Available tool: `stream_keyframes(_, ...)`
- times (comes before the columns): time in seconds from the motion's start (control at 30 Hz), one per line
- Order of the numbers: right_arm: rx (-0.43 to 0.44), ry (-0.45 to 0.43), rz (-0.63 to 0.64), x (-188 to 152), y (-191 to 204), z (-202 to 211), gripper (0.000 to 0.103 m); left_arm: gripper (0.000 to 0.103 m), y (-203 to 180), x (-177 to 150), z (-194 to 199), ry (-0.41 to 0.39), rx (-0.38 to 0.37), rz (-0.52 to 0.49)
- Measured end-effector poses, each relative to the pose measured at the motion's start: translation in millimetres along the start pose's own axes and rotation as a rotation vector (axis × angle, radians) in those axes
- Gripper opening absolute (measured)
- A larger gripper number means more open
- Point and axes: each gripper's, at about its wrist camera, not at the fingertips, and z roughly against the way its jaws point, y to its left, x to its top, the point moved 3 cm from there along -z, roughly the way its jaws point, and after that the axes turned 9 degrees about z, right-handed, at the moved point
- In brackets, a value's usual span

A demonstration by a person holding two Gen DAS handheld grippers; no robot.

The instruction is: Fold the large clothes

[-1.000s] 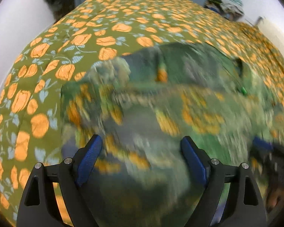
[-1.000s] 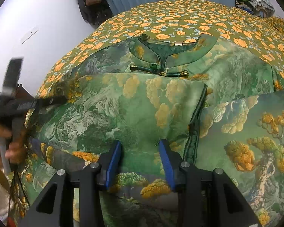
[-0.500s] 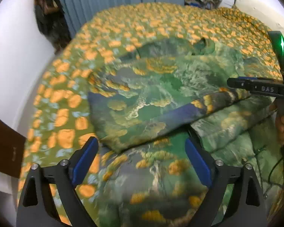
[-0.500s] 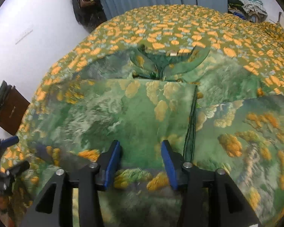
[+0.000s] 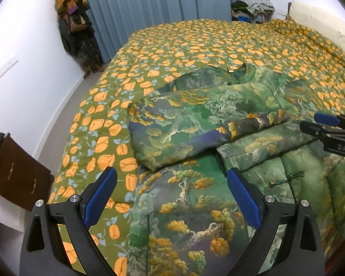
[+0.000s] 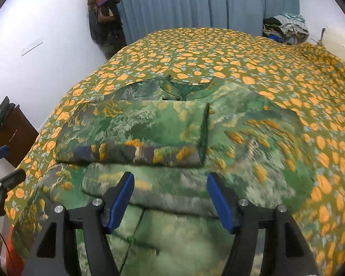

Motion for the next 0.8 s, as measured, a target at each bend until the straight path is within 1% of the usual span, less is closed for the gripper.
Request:
stream_keyframes(0.1,-0.017,-0.003,0.030,-6.1,4.5,11.1,0.067,0.097,-5.8,-0.5,8.0,-0.013,0.009,-0.015)
stream_keyframes(0.27,-0.045,-0.015,0.060,-13.3,12.7,30.7,0.067,0.099,-9.8,-1.8,17.9,-0.023,0.000,-0.006)
stream_keyframes(0.33,-0.078,-0.010,0.066,-15.2,14.0,37.8,0.067,0.099,-10.5,-3.7,20.4,-0.018,-0.008,0.002)
stream_keyframes(0.37,-0.108,-0.004,0.070,-15.9,14.3,41.4,0.068,0.099,-10.8,-4.7,20.8,-0.017,-0.011,0.006)
stream_keyframes(0.43,-0.175,0.010,0.072,-16.1,13.1,47.9,0.079,0.099,-10.5,-7.2,21.4,-0.015,-0.014,0.015)
stream_keyframes(0.47,-0.203,0.005,0.069,-16.9,11.5,53.0,0.083,0.099,-10.4,-8.4,20.5,-0.013,-0.015,0.020)
stream_keyframes(0.67,-0.290,-0.009,0.109,-17.5,11.0,73.0,0.083,0.100,-8.2,-16.9,14.0,0.018,-0.012,0.039)
stream_keyframes(0.8,-0.299,-0.015,0.123,-17.6,12.1,77.9,0.083,0.100,-4.7,-20.6,14.2,0.025,-0.005,0.035)
